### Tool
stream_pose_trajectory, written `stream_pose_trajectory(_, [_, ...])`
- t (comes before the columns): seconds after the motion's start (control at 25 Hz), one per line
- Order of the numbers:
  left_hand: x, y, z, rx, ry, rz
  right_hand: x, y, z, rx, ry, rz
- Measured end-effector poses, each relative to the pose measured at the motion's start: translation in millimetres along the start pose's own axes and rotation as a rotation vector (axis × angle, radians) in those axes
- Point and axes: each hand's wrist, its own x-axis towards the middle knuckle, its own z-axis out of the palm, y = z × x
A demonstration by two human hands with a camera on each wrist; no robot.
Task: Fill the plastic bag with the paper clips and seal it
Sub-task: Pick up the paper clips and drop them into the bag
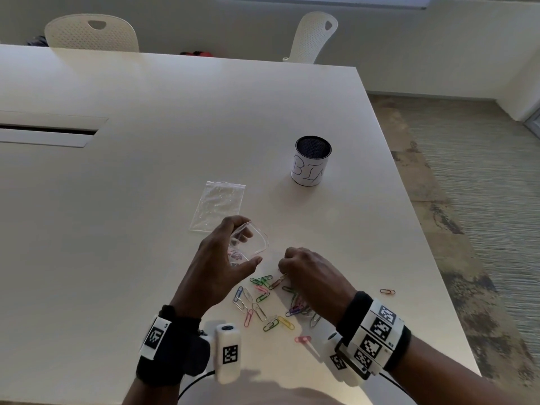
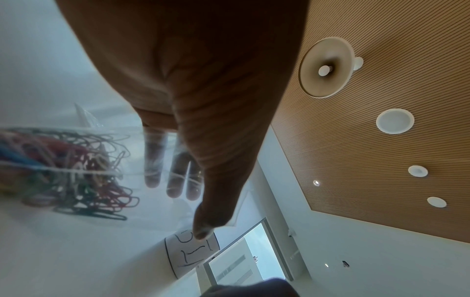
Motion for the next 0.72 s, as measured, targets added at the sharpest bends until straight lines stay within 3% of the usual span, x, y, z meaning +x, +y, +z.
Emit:
stream_pose_trajectory(0.32, [1.7, 2.1, 5.6, -0.001, 0.004, -0.001, 4.1, 20.3, -35.3, 0.473, 0.168, 0.227])
stream_pose_trajectory(0.44, [2.6, 4.1, 7.2, -0.008, 0.005, -0.007, 11.8, 4.3, -61.2, 0.699, 0.253, 0.186])
stream_pose_trajectory(0.56, [3.6, 5.9, 8.3, -0.009, 0.002, 0.000, 26.5, -18.1, -72.9, 0.702, 0.258, 0.095])
stream_pose_trajectory(0.72, [3.7, 5.2, 7.5, -0.049, 0.024, -0.021, 49.2, -36.2, -59.3, 0.491, 0.234, 0.030])
